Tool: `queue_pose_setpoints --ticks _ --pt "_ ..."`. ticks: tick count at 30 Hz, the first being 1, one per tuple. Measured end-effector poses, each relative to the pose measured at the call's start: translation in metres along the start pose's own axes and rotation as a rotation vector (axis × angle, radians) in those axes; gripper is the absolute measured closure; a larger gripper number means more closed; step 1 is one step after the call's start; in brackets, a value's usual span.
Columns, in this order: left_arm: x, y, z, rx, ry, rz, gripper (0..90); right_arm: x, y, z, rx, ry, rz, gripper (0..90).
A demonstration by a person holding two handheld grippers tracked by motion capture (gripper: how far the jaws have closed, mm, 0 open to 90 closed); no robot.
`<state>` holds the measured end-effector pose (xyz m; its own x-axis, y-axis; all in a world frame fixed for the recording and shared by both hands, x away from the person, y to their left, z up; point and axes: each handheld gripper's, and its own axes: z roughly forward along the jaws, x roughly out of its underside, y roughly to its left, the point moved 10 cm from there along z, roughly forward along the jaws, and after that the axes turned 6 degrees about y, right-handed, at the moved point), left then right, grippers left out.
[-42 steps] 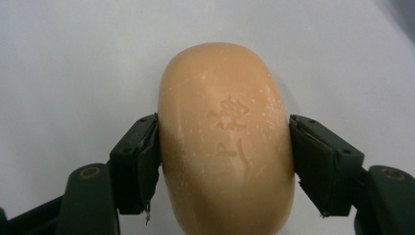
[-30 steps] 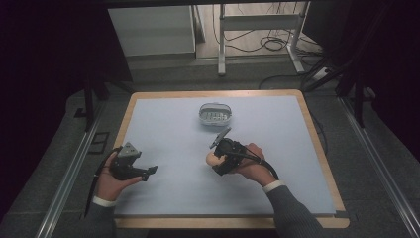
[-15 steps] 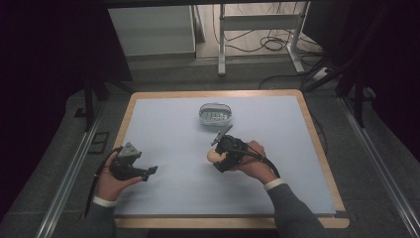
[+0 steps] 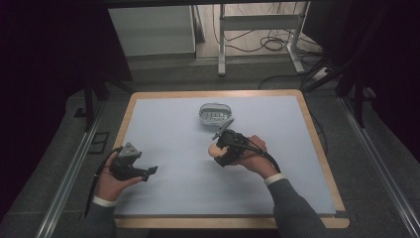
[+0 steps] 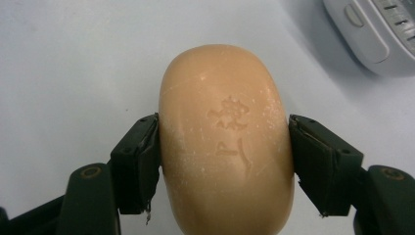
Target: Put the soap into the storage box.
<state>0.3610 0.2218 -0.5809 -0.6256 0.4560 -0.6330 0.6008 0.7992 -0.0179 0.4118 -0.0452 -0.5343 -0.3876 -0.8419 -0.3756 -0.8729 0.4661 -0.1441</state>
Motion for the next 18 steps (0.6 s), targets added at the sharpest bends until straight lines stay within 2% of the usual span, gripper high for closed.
queue_pose_setpoints --ticks 12,18 --pt "0.000 0.001 0.000 0.001 0.001 -0.002 12.8 -0.005 -0.010 0.002 -0.001 0.008 0.006 31.2" --pt "0.001 0.001 0.000 0.001 0.000 -0.002 12.7 -0.013 -0.017 0.002 -0.003 -0.007 0.011 31.2"
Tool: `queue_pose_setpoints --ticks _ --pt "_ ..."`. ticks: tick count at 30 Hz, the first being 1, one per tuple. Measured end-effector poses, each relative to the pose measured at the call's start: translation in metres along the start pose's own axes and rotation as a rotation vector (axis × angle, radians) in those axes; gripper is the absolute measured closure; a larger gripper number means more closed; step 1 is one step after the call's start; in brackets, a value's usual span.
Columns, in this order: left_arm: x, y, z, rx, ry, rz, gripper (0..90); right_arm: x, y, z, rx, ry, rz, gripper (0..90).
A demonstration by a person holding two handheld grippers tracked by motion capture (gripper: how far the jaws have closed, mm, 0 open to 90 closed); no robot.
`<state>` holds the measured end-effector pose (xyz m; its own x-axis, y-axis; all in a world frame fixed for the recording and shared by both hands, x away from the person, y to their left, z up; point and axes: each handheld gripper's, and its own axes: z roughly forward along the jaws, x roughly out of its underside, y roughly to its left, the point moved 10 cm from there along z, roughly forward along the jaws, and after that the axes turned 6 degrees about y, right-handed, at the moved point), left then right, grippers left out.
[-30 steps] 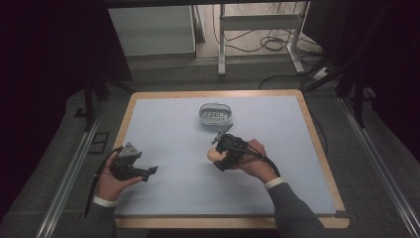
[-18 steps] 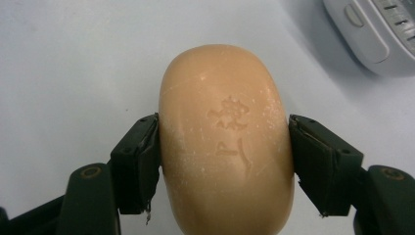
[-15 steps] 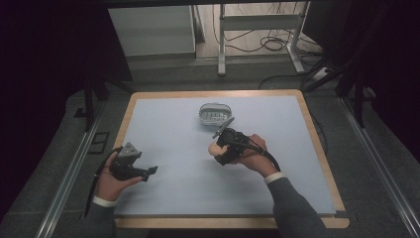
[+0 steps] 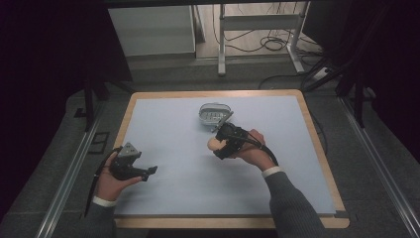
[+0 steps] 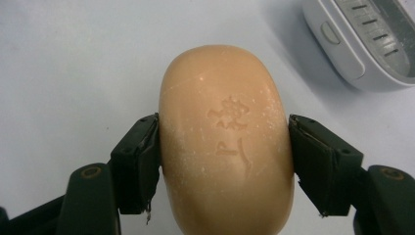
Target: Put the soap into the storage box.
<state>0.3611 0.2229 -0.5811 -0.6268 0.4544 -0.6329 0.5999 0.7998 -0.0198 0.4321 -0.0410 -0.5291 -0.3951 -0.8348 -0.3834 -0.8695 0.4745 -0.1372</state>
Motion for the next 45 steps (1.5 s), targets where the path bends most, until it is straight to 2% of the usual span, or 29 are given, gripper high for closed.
queue_pose_setpoints --ticks 7,21,35,41,45 --pt "0.000 0.000 0.000 0.001 -0.001 0.002 12.8 -0.004 -0.004 0.000 0.002 -0.007 0.003 31.2" --pt "0.000 0.000 0.000 0.000 0.003 0.006 12.8 -0.010 -0.020 -0.002 0.015 -0.014 0.024 31.3" --pt "0.001 -0.001 0.002 -0.001 0.012 0.007 12.7 -0.022 -0.037 0.008 -0.002 -0.027 0.044 31.3" --pt "0.000 0.000 -0.003 0.004 -0.008 -0.005 12.8 -0.031 -0.043 0.013 -0.015 -0.029 0.055 31.4" --pt "0.000 0.001 -0.002 -0.001 -0.010 -0.010 12.8 -0.035 -0.046 0.016 -0.008 -0.020 0.040 31.4"
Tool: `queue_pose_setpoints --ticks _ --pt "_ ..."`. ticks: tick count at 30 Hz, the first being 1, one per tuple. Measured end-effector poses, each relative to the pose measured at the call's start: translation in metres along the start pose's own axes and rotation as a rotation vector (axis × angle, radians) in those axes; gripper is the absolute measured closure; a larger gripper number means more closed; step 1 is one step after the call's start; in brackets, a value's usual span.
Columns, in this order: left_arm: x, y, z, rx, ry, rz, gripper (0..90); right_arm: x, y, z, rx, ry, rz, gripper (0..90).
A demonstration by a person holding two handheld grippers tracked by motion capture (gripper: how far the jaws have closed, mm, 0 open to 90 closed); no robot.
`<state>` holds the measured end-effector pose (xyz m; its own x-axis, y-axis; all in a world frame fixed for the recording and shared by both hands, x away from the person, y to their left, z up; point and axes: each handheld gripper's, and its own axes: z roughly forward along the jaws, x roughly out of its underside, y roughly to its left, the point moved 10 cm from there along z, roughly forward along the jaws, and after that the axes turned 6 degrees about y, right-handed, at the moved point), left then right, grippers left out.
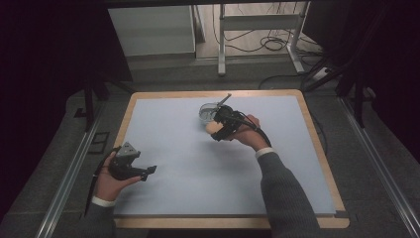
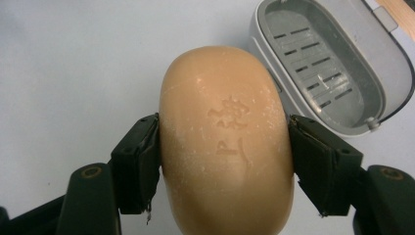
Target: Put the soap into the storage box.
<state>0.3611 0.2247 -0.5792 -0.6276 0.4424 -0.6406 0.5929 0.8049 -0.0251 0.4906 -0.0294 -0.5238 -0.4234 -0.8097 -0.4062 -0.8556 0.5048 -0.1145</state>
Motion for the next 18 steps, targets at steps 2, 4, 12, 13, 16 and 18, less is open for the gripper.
queue_pose_setpoints --ticks 2,4,12,13,16,18 --pt "0.000 -0.001 0.000 0.004 0.000 0.003 12.8 -0.003 -0.002 -0.001 -0.005 -0.011 0.013 31.4" --pt "0.000 -0.001 0.000 0.004 -0.001 0.003 12.8 -0.006 -0.007 -0.002 0.002 -0.016 0.010 31.4" --pt "0.000 -0.002 0.001 0.003 0.002 0.005 12.8 -0.016 -0.015 -0.006 0.011 -0.014 0.003 31.5" --pt "0.000 -0.002 0.001 0.003 0.002 0.005 12.8 -0.017 -0.015 -0.006 0.010 -0.014 0.009 31.5" --pt "0.000 -0.002 0.000 0.005 0.001 0.005 12.8 -0.020 -0.017 -0.006 0.007 -0.020 0.013 31.5" --pt "-0.001 -0.001 -0.001 0.006 -0.003 0.003 12.8 -0.020 -0.019 -0.006 0.013 -0.014 0.007 31.5"
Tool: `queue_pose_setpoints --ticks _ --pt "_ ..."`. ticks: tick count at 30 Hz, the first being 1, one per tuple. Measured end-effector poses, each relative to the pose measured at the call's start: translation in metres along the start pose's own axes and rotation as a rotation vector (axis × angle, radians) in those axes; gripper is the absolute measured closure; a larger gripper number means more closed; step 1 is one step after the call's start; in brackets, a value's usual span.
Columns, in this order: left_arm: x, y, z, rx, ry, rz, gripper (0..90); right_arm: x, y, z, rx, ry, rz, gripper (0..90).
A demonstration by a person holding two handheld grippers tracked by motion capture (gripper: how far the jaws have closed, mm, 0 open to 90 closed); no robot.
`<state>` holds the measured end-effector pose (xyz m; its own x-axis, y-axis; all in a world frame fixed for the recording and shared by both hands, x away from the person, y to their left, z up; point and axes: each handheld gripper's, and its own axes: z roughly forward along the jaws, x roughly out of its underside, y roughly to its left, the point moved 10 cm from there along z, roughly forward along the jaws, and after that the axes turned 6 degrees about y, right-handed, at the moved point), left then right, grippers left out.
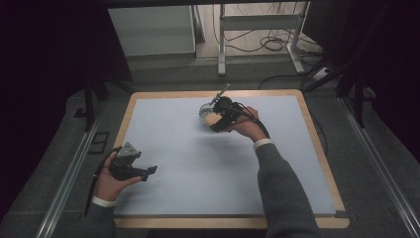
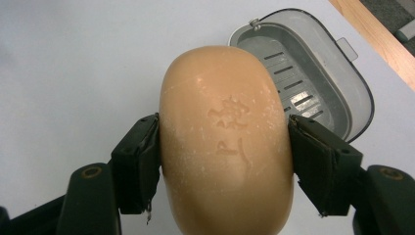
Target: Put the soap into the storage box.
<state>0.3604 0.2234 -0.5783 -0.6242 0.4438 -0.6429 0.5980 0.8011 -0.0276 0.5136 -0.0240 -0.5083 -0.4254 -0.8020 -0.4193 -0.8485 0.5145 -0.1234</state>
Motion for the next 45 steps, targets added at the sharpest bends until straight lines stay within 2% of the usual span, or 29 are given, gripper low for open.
queue_pose_setpoints --ticks 7,13,24,45 --pt "0.001 0.002 -0.001 0.000 0.003 0.002 12.8 -0.006 -0.002 0.003 -0.008 0.001 0.002 31.5" --pt "0.000 0.003 -0.004 0.002 -0.011 -0.002 12.8 -0.010 -0.009 0.008 -0.008 0.011 0.009 31.5" --pt "0.001 0.003 -0.001 0.006 -0.002 -0.002 12.8 -0.019 -0.020 0.017 -0.015 0.006 0.022 31.5" --pt "0.001 0.002 0.002 0.010 0.008 0.002 12.8 -0.023 -0.046 0.033 0.001 0.033 0.042 31.6"
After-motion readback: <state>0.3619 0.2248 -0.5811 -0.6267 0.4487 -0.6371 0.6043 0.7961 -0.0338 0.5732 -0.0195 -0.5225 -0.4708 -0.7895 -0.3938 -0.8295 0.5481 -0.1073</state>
